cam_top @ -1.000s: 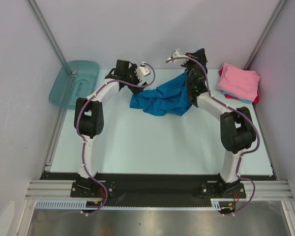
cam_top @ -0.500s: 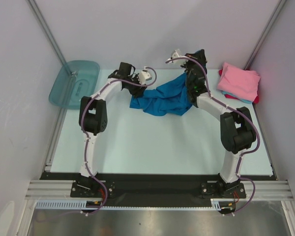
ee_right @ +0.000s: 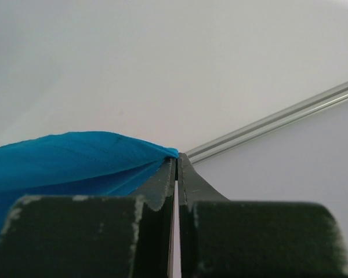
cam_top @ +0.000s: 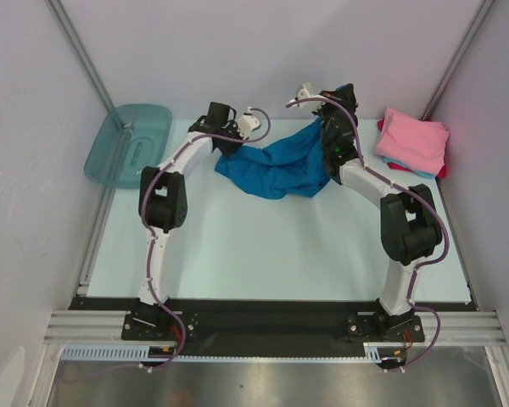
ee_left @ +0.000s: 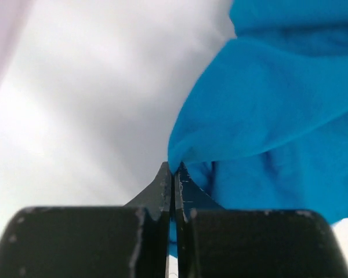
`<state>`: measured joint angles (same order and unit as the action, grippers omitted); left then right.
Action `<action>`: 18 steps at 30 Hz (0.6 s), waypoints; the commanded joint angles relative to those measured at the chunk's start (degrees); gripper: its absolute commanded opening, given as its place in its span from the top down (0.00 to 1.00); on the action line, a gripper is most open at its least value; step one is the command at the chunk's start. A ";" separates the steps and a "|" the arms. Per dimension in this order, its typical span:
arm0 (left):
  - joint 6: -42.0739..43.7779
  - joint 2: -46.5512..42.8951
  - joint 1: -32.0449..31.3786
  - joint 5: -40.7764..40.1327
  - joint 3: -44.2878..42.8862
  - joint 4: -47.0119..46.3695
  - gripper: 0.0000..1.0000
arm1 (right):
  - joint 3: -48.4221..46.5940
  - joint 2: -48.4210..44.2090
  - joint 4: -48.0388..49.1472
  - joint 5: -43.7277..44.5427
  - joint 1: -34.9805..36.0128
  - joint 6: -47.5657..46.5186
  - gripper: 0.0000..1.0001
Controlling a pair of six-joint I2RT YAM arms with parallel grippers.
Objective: Fold and stack the t-shirts
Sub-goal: Move the tshirt to the center of the board
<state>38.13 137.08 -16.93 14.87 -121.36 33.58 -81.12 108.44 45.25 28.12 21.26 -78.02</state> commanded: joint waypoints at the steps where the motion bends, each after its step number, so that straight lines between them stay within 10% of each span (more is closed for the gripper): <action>1: -2.45 -15.92 1.54 -3.03 1.74 -8.10 1.00 | -0.79 -1.48 2.56 0.88 -0.51 1.11 1.00; 10: 8.18 -28.96 1.90 11.12 -0.81 6.39 1.00 | -1.23 0.01 2.47 1.06 -1.22 3.05 1.00; 18: 27.68 -27.14 1.37 23.88 -0.64 42.15 1.00 | -1.76 0.63 2.03 -0.17 -1.13 3.93 1.00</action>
<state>55.16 105.80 -15.16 30.98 -122.63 55.75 -81.12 109.30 44.64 28.10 20.25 -75.33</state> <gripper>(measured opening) 0.014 0.012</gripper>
